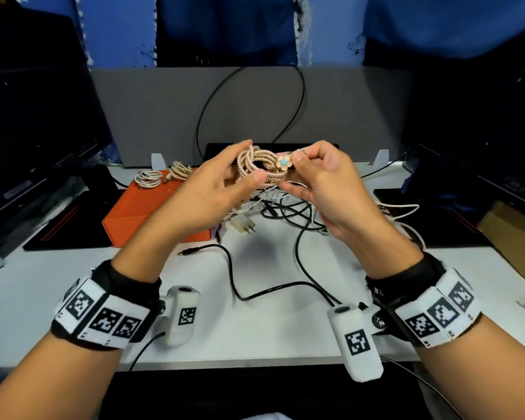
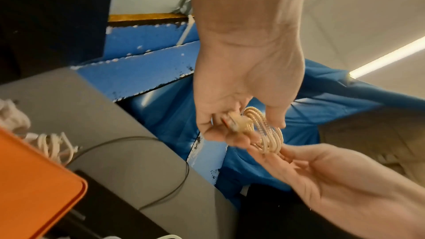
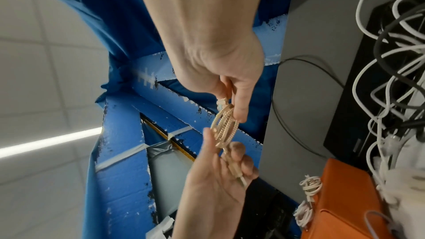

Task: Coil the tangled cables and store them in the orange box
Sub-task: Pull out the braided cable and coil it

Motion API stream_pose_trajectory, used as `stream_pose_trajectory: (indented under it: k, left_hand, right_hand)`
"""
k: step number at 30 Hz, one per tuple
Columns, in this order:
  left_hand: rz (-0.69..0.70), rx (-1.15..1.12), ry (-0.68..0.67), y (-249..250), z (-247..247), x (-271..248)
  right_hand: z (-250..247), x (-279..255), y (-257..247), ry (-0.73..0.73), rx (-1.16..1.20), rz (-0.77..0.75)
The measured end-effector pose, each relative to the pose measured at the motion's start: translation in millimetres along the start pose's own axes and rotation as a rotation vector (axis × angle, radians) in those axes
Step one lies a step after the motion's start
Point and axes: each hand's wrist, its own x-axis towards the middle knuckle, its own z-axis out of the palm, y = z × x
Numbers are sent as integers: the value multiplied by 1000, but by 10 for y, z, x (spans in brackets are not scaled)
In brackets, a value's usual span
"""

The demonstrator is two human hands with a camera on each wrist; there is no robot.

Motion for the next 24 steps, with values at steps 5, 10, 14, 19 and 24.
stream_pose_trajectory:
  k: [5, 10, 14, 19, 24]
  left_hand:
    - [-4, -147, 17, 48, -31, 23]
    - [-75, -161, -11, -29, -124, 45]
    - [-112, -130, 107, -101, -428, 65]
    - [-283, 41, 246, -427, -1066, 177]
    - [-572, 208, 66, -955, -1330, 394]
  right_hand:
    - [-16, 25, 74, -59, -74, -25]
    - [-51, 38, 97, -144, -143, 38]
    - [-131, 50, 85, -256, -409, 83]
    - [-364, 81, 57, -467, -956, 127]
    - [-490, 126, 80, -575, -1255, 209]
